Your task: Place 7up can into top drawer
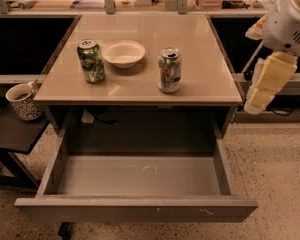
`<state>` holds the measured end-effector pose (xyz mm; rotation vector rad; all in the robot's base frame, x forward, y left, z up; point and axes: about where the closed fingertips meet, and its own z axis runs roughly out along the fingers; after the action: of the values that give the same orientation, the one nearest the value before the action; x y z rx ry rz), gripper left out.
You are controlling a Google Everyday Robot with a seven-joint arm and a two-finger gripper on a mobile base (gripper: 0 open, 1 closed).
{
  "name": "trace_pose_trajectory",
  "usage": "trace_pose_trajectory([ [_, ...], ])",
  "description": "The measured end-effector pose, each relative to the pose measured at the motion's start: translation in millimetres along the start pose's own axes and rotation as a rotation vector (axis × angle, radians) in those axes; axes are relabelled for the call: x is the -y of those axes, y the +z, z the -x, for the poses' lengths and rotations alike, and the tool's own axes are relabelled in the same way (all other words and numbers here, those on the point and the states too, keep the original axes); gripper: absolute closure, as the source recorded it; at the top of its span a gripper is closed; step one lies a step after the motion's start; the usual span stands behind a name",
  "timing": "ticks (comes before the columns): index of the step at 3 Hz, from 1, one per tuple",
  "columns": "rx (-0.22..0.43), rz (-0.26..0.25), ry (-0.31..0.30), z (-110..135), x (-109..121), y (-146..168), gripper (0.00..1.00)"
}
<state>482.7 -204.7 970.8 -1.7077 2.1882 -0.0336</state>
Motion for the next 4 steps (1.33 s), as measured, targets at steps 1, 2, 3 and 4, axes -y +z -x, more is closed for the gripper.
trace_pose_trajectory([
  [1, 0.092, 0.041, -0.020, 24.8, 31.2, 25.2, 0.00],
  [2, 0.223, 0.099, -0.041, 45.4, 50.3, 48.3, 0.00],
  [3, 0.237, 0.105, -0.039, 48.9, 51.7, 51.7, 0.00],
  [4, 0.300, 0.147, -0.024, 44.7, 51.8, 63.2, 0.00],
])
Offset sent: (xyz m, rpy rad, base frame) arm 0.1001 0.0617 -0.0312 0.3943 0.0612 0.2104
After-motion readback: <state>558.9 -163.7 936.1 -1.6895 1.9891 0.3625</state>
